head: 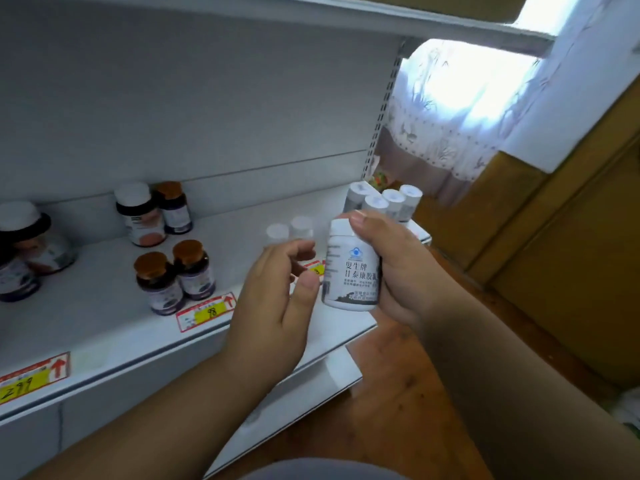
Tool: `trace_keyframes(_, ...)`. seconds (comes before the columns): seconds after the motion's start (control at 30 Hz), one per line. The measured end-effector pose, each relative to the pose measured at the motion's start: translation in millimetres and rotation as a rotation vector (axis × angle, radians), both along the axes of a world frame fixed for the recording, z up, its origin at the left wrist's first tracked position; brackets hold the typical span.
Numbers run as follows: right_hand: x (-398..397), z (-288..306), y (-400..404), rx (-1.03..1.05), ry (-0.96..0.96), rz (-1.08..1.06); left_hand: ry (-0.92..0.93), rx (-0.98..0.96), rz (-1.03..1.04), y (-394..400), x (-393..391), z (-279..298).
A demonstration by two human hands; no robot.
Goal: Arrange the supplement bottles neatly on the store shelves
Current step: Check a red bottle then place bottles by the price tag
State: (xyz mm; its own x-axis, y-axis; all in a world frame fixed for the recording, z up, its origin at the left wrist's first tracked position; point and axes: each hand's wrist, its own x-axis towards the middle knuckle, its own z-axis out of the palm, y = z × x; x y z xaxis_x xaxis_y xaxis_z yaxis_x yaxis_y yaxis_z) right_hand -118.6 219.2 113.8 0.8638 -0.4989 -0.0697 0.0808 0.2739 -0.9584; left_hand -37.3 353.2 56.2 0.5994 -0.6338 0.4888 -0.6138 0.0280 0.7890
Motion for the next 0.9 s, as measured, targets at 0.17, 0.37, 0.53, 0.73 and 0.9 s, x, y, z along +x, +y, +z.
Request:
trace_keyframes(0.17,-59.8,-0.6,-87.3,0.031,0.048,-0.012,0.024,0.053,-0.02,-87.8,-55.2,-3.0)
trace_keyframes(0.37,-72.4,-9.8,-166.6,0.012,0.114,0.066,0.065,0.093,0.023,-157.6,-67.9,-11.6)
trace_keyframes(0.53,-47.5,-19.5,-217.3,-0.115,0.102,0.012,0.083,0.159,0.06,-208.3,-38.1,-22.5)
trace_keyframes(0.73,-14.3,-12.5,-282.8,-0.41,0.153,-0.109,0.183,0.247,0.185,-264.5,-8.4,-22.4)
trace_keyframes(0.9,36.9,-8.5,-337.7,-0.635,0.158,-0.123,-0.057,0.494,0.467,-302.0,14.4,-25.1)
